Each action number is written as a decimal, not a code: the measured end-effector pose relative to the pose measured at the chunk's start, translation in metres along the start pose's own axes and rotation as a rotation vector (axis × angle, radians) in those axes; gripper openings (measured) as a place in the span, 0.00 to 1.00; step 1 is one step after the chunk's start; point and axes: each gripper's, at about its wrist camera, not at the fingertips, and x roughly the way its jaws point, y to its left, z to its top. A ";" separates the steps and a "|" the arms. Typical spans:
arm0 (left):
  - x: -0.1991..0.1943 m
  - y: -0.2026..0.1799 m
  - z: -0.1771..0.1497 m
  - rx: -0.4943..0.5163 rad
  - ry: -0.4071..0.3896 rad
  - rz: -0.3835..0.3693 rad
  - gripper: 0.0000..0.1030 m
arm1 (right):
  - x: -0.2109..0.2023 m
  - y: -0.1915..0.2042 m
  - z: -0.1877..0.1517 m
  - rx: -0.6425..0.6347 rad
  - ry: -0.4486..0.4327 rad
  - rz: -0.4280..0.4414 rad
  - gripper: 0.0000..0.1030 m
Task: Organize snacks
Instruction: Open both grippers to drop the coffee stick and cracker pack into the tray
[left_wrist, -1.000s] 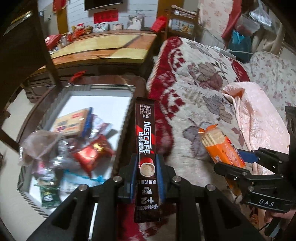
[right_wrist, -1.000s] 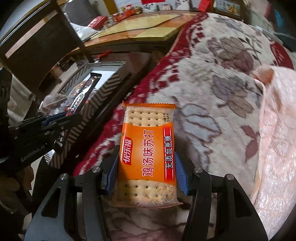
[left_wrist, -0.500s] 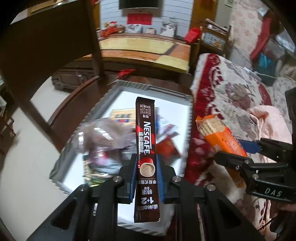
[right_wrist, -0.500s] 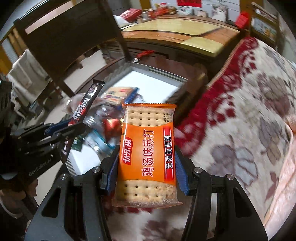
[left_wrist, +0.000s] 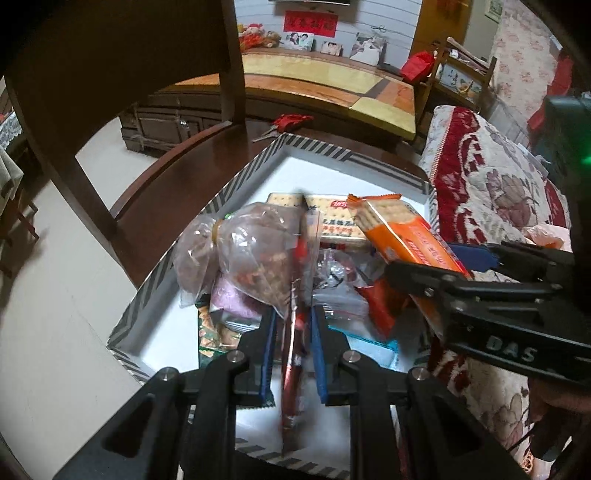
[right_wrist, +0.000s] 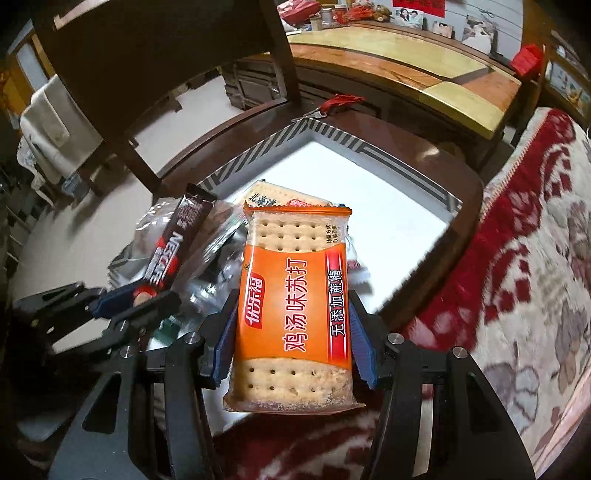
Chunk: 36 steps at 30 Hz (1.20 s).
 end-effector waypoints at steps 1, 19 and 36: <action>0.002 0.001 0.001 -0.003 0.005 -0.002 0.19 | 0.004 0.000 0.001 0.000 0.004 -0.006 0.51; -0.004 -0.005 -0.002 -0.010 -0.021 0.061 0.61 | 0.005 -0.002 -0.011 0.091 -0.046 0.046 0.57; -0.047 -0.025 -0.017 0.033 -0.138 0.107 0.88 | -0.083 -0.012 -0.068 0.117 -0.223 -0.033 0.58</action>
